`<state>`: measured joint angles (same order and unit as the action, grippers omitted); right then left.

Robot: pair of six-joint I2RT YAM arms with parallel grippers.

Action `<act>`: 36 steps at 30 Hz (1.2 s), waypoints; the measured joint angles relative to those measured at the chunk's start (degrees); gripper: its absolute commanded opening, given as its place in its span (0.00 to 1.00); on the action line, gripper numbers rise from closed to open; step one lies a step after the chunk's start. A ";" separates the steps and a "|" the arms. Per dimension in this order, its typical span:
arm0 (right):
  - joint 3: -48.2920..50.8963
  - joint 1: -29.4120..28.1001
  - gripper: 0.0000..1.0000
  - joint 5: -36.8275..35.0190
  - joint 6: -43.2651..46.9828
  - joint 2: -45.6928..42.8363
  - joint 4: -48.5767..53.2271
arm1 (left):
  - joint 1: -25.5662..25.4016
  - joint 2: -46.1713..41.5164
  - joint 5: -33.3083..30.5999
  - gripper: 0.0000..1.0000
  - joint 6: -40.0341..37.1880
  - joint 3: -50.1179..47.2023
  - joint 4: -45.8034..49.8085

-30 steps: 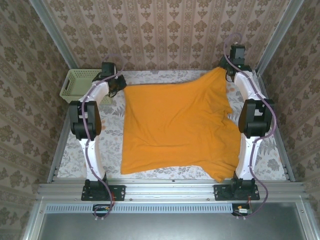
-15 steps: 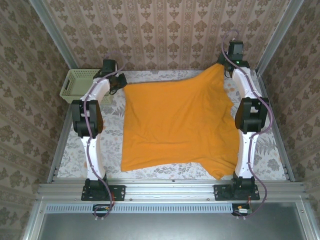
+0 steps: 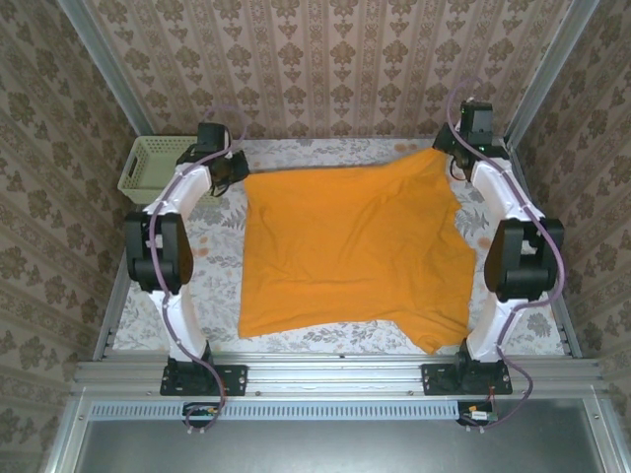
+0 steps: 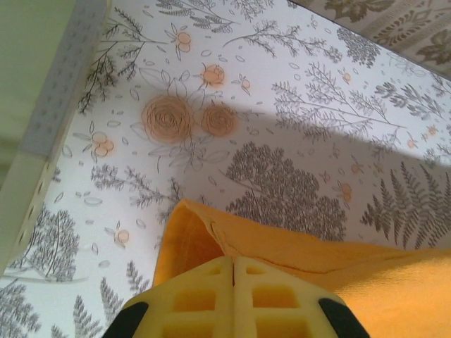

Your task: Fold the inside-out t-shirt

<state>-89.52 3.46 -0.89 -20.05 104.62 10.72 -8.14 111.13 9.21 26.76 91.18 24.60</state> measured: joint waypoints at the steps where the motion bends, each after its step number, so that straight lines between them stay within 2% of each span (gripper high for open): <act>1: 2.03 0.00 0.00 0.09 -0.07 -1.92 -0.37 | -0.02 -1.60 -0.02 0.00 0.02 -2.19 -0.87; 10: 20.44 1.81 0.00 0.66 -3.72 -16.76 -1.05 | -0.02 -13.11 0.02 0.00 1.55 -21.14 -6.73; 21: 39.43 4.52 0.00 1.81 -10.73 -30.64 0.68 | -0.15 -21.46 0.02 0.00 5.31 -38.66 -13.75; 22: 40.48 4.55 0.00 1.81 -11.15 -31.21 0.70 | -0.31 -21.64 0.04 0.02 5.57 -39.65 -14.23; 23: 41.79 4.63 0.00 1.81 -11.76 -31.78 0.79 | -0.50 -21.75 0.11 0.09 5.90 -40.74 -14.64; 24: 43.04 4.68 0.08 1.81 -12.28 -32.09 0.85 | -0.83 -21.75 0.22 0.15 6.25 -41.90 -15.17; 26: 44.72 5.01 0.30 1.79 -13.53 -32.13 1.31 | -1.27 -21.75 0.57 0.20 7.17 -43.82 -15.63; 27: 45.24 5.29 0.37 1.79 -13.75 -32.13 1.84 | -1.53 -21.75 0.79 0.24 7.74 -44.74 -15.54; 30: 45.42 6.27 0.48 1.68 -14.75 -32.20 3.26 | -1.57 -22.08 0.42 0.38 8.81 -45.40 -13.22; 33: 45.18 6.36 0.57 1.51 -14.80 -33.11 4.22 | -1.60 -24.65 -2.01 0.43 9.09 -44.30 -9.35; 36: 42.69 4.31 0.58 1.03 -14.03 -34.07 5.62 | -2.32 -27.74 -4.59 0.46 8.48 -40.59 -6.54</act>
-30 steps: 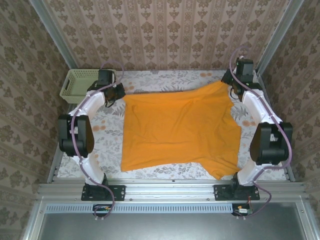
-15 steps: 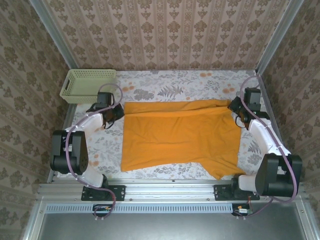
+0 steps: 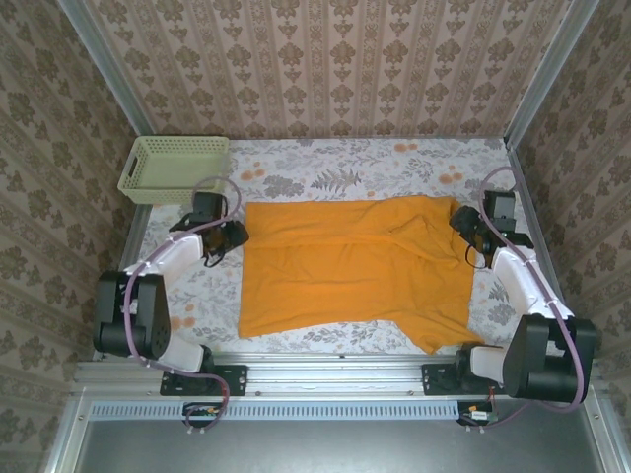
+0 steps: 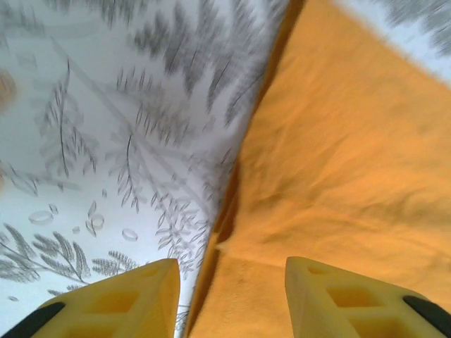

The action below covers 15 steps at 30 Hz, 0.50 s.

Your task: Fold the inside-out t-shirt

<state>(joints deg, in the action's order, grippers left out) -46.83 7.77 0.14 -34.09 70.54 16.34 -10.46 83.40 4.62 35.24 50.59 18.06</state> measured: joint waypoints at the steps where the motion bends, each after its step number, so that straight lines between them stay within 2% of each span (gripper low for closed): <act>1: -1.25 -1.14 0.59 -0.33 0.39 0.13 0.39 | -0.59 -0.39 -0.55 0.46 -0.44 1.79 0.24; 5: -7.72 -6.54 0.58 -0.79 1.62 4.52 0.33 | -4.13 2.58 -0.92 0.47 -2.62 11.13 0.28; 9: -13.11 -9.66 0.57 -0.79 2.62 15.08 0.22 | -6.27 11.30 0.37 0.47 -3.89 18.95 -0.13; 15: -18.05 -12.15 0.51 -1.86 2.84 27.52 3.52 | -6.34 23.45 2.01 0.47 -4.02 22.18 0.11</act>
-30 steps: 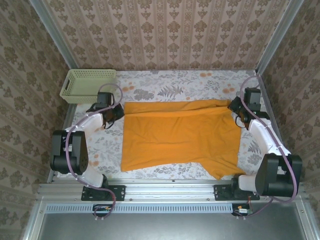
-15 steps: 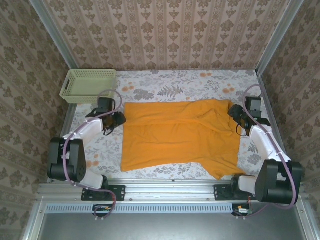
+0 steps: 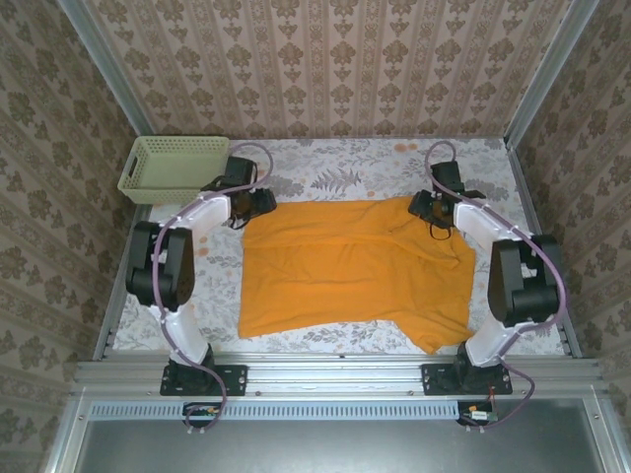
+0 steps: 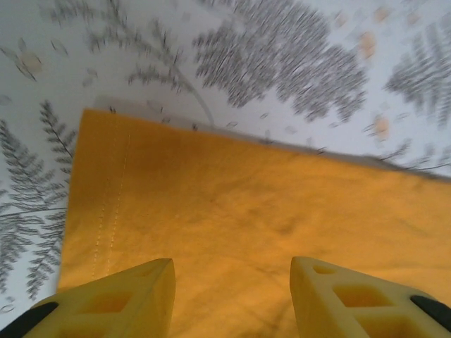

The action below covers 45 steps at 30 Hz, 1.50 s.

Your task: Fold the inside-out t-shirt

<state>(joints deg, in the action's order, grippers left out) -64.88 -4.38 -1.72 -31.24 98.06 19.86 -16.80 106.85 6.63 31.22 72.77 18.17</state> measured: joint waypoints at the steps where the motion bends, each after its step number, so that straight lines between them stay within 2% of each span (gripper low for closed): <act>1: -0.39 -0.24 0.49 -0.28 0.00 0.96 0.42 | 0.00 1.09 0.13 0.47 0.00 0.02 0.11; 4: -1.77 -0.87 0.38 -0.85 0.35 3.54 1.62 | 0.00 3.39 0.35 0.47 0.00 0.02 0.90; 9: -2.43 -1.97 0.13 -2.25 1.09 5.42 2.84 | 0.00 4.11 0.46 0.47 0.00 0.04 1.18; 13: -2.43 -3.04 0.00 -4.20 1.22 5.29 3.78 | 0.00 4.22 0.42 0.47 0.00 0.04 1.16; 14: -2.32 -3.43 0.00 -4.74 1.66 4.94 4.26 | 0.00 4.33 0.37 0.47 0.00 0.04 1.18; 19: 2.25 -5.40 0.00 -7.13 1.44 -2.21 5.22 | 0.13 5.01 -0.66 0.46 0.02 0.04 1.92; 25: 11.85 -7.91 0.00 -8.02 0.31 -16.39 6.19 | 0.79 5.01 -1.66 0.46 0.04 0.02 2.47; 32: 24.02 -14.32 0.00 -6.23 -5.81 -25.38 6.12 | 0.79 5.01 -2.25 0.46 0.04 -0.02 2.43; 34: 26.56 -15.61 0.06 -5.68 -7.82 -26.53 6.10 | 0.76 5.01 -2.49 0.46 0.04 -0.04 2.43; 35: 27.56 -15.87 0.14 -5.49 -8.66 -27.08 6.10 | 0.74 5.01 -2.62 0.46 0.04 -0.04 2.43; 37: 28.81 -15.91 0.21 -5.35 -9.99 -27.91 6.05 | 0.74 5.01 -2.67 0.46 0.04 -0.04 2.43; 42: 27.54 -15.72 0.40 -5.38 -10.40 -27.96 7.39 | 0.66 5.01 -3.43 0.46 0.04 -0.04 2.49; 45: 23.26 -14.93 0.43 -5.92 -8.59 -27.96 9.46 | 0.63 4.92 -3.76 0.47 0.04 -0.04 2.73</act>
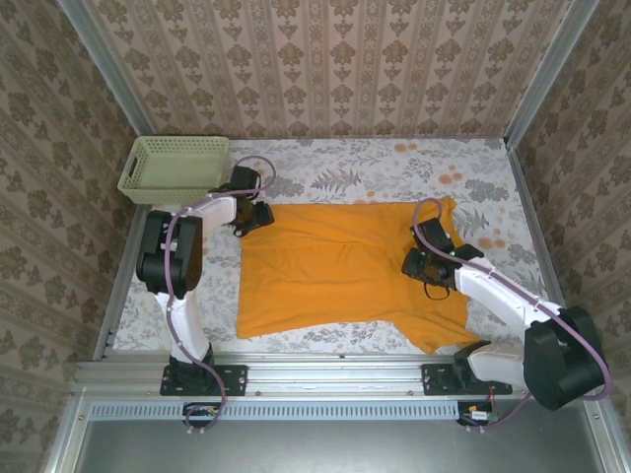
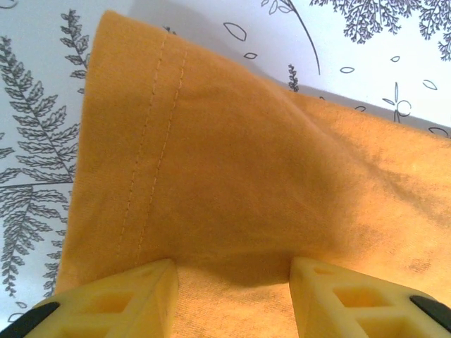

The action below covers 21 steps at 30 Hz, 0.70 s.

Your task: Fold the inside-out t-shirt

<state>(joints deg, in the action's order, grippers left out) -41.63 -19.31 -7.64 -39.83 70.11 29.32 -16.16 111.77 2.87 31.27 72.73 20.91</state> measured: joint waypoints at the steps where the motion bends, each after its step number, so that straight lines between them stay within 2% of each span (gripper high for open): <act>1: -1.75 0.68 0.43 -0.24 0.83 0.02 0.31 | 0.00 -0.09 -0.20 0.47 0.00 0.00 0.20; 5: -9.49 6.36 0.43 -0.31 4.44 3.26 0.11 | 0.02 -0.70 -1.01 0.47 -0.04 0.00 0.70; 9: -18.64 11.39 0.41 0.72 7.32 15.43 -1.86 | -0.17 -0.94 -1.16 0.47 -0.48 0.02 0.74; 14: -30.34 15.08 0.40 4.55 8.41 32.89 -3.87 | -0.48 -0.92 -0.96 0.48 -0.96 0.70 0.83; 21: -40.39 18.91 0.38 6.01 7.50 45.88 -3.45 | 0.15 0.04 -0.76 0.48 -1.03 1.68 0.46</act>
<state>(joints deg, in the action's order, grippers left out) -82.02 -0.40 -1.63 -32.34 115.98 25.87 -16.01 111.81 2.11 30.24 74.41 21.37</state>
